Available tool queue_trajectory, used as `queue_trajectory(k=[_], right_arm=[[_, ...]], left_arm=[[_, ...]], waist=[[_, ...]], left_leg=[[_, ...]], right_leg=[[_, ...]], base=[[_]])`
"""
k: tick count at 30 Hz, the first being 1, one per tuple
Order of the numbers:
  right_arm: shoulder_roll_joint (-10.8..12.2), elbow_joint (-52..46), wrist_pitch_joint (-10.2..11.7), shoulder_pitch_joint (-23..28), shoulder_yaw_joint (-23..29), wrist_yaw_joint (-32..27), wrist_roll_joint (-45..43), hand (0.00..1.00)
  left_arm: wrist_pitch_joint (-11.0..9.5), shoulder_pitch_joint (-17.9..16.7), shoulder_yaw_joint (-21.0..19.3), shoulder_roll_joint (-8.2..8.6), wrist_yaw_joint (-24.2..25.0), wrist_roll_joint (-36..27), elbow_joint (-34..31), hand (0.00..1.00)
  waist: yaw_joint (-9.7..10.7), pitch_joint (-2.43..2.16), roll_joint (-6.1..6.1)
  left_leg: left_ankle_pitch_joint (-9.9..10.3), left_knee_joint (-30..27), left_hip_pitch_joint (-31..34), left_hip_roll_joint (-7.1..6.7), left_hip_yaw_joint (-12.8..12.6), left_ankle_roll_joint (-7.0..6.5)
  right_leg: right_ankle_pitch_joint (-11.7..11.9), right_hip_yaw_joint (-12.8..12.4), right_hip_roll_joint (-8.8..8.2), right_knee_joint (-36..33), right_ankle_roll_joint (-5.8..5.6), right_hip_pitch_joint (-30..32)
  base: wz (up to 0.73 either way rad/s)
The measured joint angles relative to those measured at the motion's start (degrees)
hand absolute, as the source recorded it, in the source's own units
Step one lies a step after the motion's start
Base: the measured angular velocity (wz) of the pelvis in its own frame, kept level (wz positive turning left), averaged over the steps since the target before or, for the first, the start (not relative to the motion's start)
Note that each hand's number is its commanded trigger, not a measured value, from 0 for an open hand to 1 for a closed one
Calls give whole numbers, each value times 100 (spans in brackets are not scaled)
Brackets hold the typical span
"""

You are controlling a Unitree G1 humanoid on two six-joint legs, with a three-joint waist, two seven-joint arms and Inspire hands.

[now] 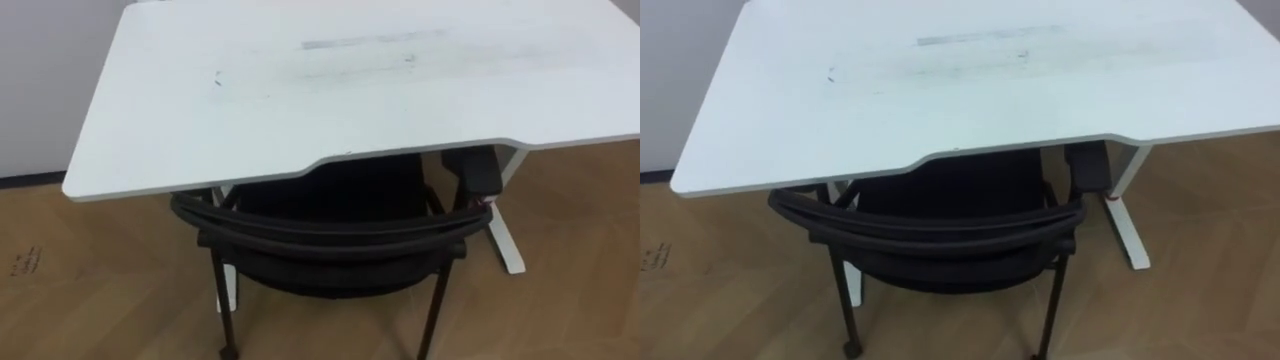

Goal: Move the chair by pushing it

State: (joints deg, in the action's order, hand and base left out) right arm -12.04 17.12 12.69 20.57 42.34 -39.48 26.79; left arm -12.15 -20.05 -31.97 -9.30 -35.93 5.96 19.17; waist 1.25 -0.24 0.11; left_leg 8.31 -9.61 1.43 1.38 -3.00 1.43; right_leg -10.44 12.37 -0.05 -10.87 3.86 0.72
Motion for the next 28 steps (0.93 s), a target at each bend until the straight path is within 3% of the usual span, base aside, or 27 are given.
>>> queue_trajectory(k=[3,5,7,11,13,17,19,22,28], right_arm=[[195,1487,-13,101,-197,483,730,0],[319,2491,-26,203,-286,833,951,0],[494,3542,-111,328,-368,1255,989,0],[582,4683,-254,307,-966,2023,843,0],[578,4944,-333,209,-1220,2338,714,0],[579,5235,-558,-180,-1770,2902,457,0],[567,5210,-711,-336,-2250,3228,350,0],[566,5178,-907,-549,-2659,3583,143,0],[576,5194,-1154,-734,-3200,4089,-11,0]], left_arm=[[-87,-144,168,56,26,-479,1168,0],[-130,-264,256,68,67,-853,2083,0],[-132,-532,292,199,286,-1380,3092,0],[-71,-726,297,259,985,-2292,4743,0],[40,-728,335,339,1303,-2447,5146,0],[363,-690,731,420,1981,-2447,5552,0],[633,-575,1074,418,2326,-2446,5649,0],[878,-348,1426,420,2696,-2408,5638,0],[1325,72,1830,419,3051,-1986,5531,0]], waist=[[-20,-63,55],[15,-66,73],[-2,-58,92],[-108,-59,111],[-138,-54,121],[-172,-50,137],[-171,-47,137],[-171,-42,142],[-144,-35,122]], left_leg=[[40,-9,-44,-4,3,-7],[54,-21,-110,-26,44,-5],[173,-143,-137,-22,54,-11],[374,-336,-139,3,2,-33],[391,-366,-137,-2,15,-61],[421,-389,-162,-27,85,-108],[426,-395,-173,-42,137,-125],[419,-405,-164,-107,169,-135],[416,-403,-154,-126,190,-139]], right_leg=[[-20,9,-13,-4,-20,-51],[-76,55,-42,2,-37,-139],[-183,46,-56,-94,-57,-163],[-291,25,-61,-230,-83,-140],[-274,39,-79,-222,-110,-163],[-245,97,-109,-174,-161,-282],[-248,149,-137,-175,-179,-320],[-247,203,-153,-171,-191,-369],[-255,289,-165,-73,-214,-379]], base=[[3],[9],[0],[-3],[1],[11],[12],[9],[7]])
